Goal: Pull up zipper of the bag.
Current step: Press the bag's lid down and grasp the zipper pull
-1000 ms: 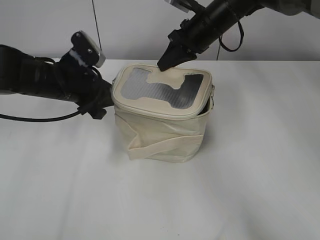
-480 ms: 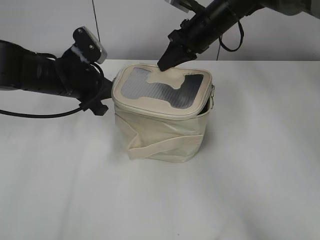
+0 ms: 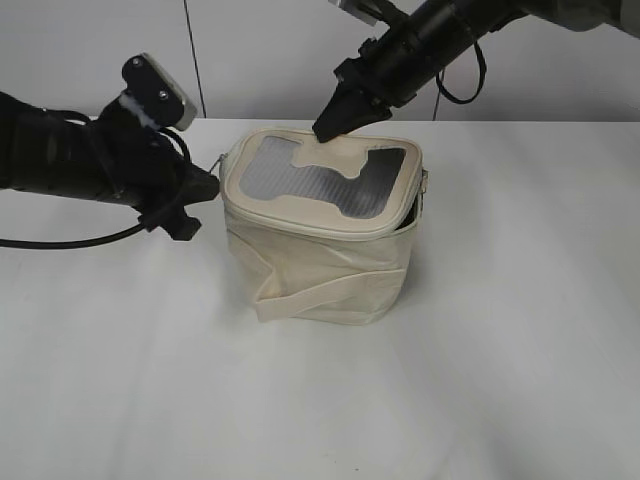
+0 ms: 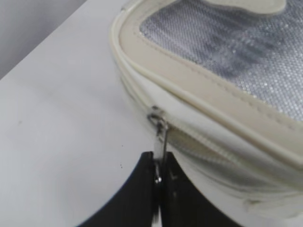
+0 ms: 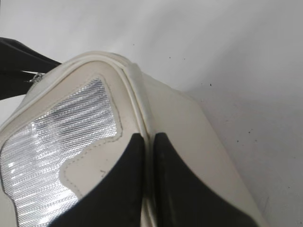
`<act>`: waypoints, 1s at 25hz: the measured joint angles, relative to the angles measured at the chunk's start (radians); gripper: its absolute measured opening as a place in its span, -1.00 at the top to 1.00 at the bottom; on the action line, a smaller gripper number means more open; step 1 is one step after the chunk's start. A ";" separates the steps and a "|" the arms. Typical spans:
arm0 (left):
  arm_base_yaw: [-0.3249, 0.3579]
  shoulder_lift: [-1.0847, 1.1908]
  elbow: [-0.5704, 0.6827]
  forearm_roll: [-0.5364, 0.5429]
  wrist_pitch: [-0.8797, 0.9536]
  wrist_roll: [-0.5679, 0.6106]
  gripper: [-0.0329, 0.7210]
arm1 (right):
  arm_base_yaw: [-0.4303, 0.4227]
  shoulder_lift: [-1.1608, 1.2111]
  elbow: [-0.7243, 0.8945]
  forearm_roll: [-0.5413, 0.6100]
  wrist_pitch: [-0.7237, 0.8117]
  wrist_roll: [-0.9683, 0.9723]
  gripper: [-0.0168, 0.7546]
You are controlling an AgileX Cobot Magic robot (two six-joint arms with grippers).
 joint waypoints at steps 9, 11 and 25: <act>0.000 -0.124 0.100 -0.003 -0.011 -0.024 0.94 | 0.000 0.000 0.000 0.002 0.000 0.013 0.86; 0.000 -0.147 0.116 -0.005 -0.011 -0.030 0.94 | 0.001 0.000 0.000 0.001 0.000 0.020 0.86; -0.115 -0.236 0.220 -0.013 -0.015 -0.142 0.94 | 0.001 0.000 0.000 -0.002 -0.001 0.045 0.86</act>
